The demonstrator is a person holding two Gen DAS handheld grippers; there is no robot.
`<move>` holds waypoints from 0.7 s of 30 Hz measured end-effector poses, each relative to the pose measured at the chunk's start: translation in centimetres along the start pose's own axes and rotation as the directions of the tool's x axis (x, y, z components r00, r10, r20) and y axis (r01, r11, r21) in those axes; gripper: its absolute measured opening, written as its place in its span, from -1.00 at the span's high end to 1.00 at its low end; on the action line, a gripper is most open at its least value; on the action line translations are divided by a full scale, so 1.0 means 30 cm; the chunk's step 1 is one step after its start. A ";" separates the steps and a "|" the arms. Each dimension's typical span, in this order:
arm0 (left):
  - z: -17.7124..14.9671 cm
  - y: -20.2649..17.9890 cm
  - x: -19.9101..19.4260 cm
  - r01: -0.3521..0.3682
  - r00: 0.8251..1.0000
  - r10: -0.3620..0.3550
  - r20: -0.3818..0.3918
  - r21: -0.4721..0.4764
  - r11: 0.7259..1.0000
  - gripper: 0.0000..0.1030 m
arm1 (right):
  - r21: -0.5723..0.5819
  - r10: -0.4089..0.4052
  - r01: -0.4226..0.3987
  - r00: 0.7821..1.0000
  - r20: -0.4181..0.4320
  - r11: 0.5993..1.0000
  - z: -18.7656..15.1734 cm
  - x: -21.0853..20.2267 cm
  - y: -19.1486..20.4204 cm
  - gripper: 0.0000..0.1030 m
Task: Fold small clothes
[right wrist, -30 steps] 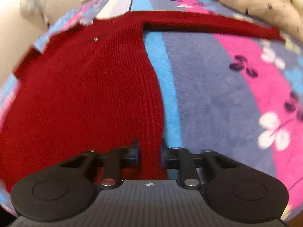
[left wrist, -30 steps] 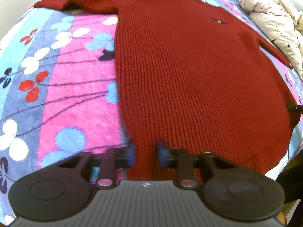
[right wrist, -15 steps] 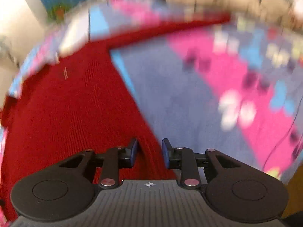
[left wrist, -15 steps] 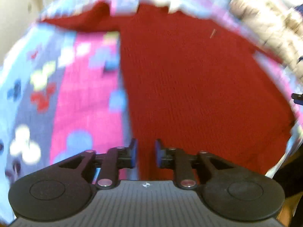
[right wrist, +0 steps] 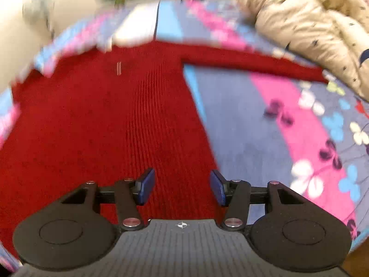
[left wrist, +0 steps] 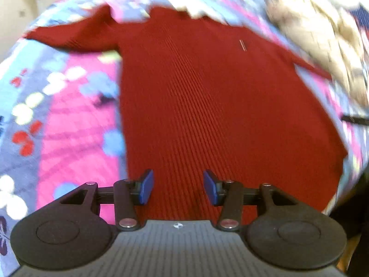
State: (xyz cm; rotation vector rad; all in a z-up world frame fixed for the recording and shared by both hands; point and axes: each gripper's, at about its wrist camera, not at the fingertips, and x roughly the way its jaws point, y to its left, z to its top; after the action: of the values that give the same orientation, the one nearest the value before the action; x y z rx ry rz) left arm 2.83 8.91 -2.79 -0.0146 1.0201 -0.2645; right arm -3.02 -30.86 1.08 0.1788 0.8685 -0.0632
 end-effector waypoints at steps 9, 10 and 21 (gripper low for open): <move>0.212 0.150 -0.033 -0.051 0.966 0.093 0.240 -0.178 0.983 -0.13 | -0.078 0.070 -0.043 0.923 0.378 0.996 0.175 -0.277 -0.083 -0.33; 0.243 0.168 -0.021 -0.056 0.963 0.102 0.248 -0.184 0.981 -0.13 | -0.078 0.076 -0.049 0.915 0.396 0.996 0.171 -0.301 -0.094 -0.34; 0.534 0.523 0.190 -0.030 0.911 0.162 0.380 -0.329 0.944 -0.09 | 0.060 0.023 -0.067 0.839 0.543 0.996 0.074 -0.381 -0.134 -0.49</move>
State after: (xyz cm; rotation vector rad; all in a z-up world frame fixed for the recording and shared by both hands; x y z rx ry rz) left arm 22.46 21.04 -1.26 -0.3000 0.6378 0.0017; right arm -9.24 -35.41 10.68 0.2390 0.2904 -0.0978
